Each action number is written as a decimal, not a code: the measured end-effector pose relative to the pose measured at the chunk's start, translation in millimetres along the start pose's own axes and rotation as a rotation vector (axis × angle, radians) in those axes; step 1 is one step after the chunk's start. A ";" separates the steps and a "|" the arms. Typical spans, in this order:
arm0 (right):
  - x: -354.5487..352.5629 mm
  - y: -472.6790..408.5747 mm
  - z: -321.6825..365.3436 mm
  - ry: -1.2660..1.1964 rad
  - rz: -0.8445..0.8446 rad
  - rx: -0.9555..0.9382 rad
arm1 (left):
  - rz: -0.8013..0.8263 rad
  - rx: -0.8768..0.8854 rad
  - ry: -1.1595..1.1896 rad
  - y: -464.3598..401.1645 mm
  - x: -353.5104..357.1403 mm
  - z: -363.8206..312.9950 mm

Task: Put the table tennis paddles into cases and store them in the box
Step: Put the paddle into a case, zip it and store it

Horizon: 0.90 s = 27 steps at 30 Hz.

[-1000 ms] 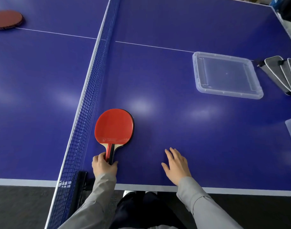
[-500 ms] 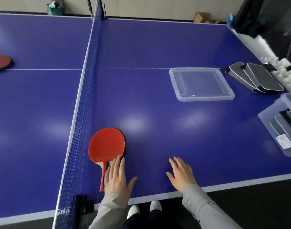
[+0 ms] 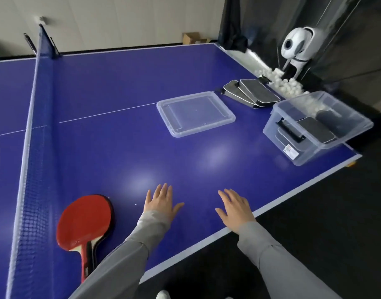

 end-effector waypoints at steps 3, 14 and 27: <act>-16.8 1.7 -42.6 -0.038 -0.035 0.030 | 0.004 0.027 -0.050 -13.6 -17.3 -45.4; -87.4 36.0 -269.7 -0.108 -0.181 0.148 | -0.090 0.096 -0.003 -59.2 -68.7 -265.3; -138.3 24.2 -444.0 -0.146 -0.241 0.286 | -0.176 0.205 -0.007 -137.2 -112.4 -440.7</act>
Point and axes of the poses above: each hand's wrist, its own y-axis away from the middle knuckle, its own x-axis out of the palm, z = x × y, the point moved 7 cm from there along -y, towards the middle knuckle, and after that the axes turned 5 degrees about x, right-handed, at the moved point
